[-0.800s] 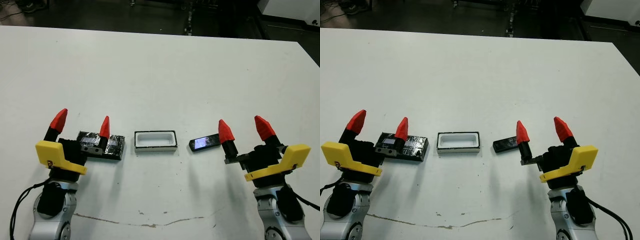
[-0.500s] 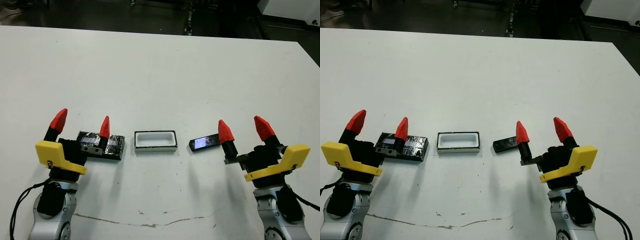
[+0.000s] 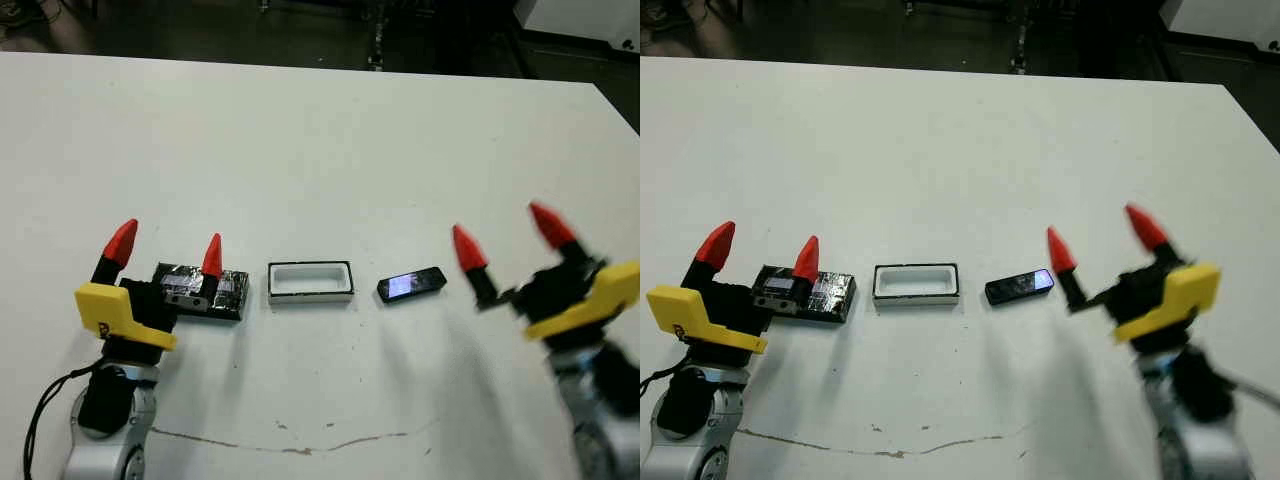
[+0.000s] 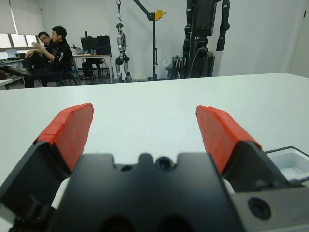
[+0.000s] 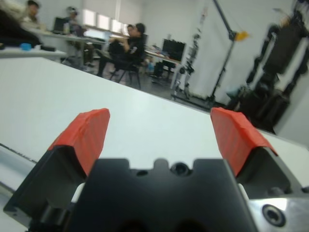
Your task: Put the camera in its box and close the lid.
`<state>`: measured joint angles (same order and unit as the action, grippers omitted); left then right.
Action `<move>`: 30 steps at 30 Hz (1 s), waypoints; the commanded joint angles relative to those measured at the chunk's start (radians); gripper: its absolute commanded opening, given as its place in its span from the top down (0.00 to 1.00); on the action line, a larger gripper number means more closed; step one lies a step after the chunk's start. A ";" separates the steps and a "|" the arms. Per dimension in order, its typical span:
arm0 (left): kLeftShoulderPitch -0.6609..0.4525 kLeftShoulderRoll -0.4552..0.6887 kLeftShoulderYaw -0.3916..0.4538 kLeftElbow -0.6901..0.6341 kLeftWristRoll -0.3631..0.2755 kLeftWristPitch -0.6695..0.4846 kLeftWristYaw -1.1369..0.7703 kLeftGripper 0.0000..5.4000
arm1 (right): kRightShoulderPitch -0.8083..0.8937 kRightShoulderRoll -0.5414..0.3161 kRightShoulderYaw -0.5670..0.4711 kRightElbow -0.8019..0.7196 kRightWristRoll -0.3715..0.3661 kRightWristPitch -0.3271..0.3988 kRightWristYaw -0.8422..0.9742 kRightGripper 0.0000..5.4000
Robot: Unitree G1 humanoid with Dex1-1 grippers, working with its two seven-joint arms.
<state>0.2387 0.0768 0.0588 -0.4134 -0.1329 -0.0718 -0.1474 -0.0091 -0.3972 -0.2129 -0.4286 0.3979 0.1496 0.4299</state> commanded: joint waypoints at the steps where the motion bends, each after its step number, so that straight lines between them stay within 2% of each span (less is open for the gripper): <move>1: 0.011 0.000 -0.001 0.002 0.005 0.001 0.007 0.00 | -0.110 -0.115 -0.007 0.061 0.007 0.051 0.086 0.00; 7: 0.012 0.004 -0.002 0.004 0.016 -0.009 0.011 0.00 | -0.302 -0.250 0.072 0.177 -0.017 0.096 0.259 0.00; 10: 0.013 0.004 -0.002 0.001 0.011 -0.003 0.010 0.00 | -0.386 -0.303 0.130 0.239 -0.055 0.075 0.363 0.00; 14: 0.014 0.003 -0.004 -0.004 0.013 0.002 0.012 0.00 | -0.488 -0.348 0.207 0.331 -0.122 -0.001 0.499 0.00; 15: 0.014 0.002 -0.005 -0.005 0.013 0.003 0.013 0.00 | -0.516 -0.360 0.228 0.346 -0.122 0.019 0.539 0.00; 20: 0.011 0.002 -0.006 -0.001 0.014 0.001 0.014 0.00 | -0.629 -0.376 0.325 0.427 -0.123 0.091 0.708 0.00; 24: 0.011 0.002 -0.008 -0.006 0.013 0.007 0.015 0.00 | -0.723 -0.391 0.432 0.487 -0.191 0.099 0.844 0.00; 30: 0.010 0.003 -0.009 -0.010 0.007 0.011 0.014 0.00 | -0.808 -0.358 0.528 0.590 -0.240 0.061 1.006 0.00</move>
<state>0.2395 0.0761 0.0534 -0.4170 -0.1306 -0.0718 -0.1351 -0.7956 -0.7578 0.2947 0.1421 0.1753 0.2181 1.4092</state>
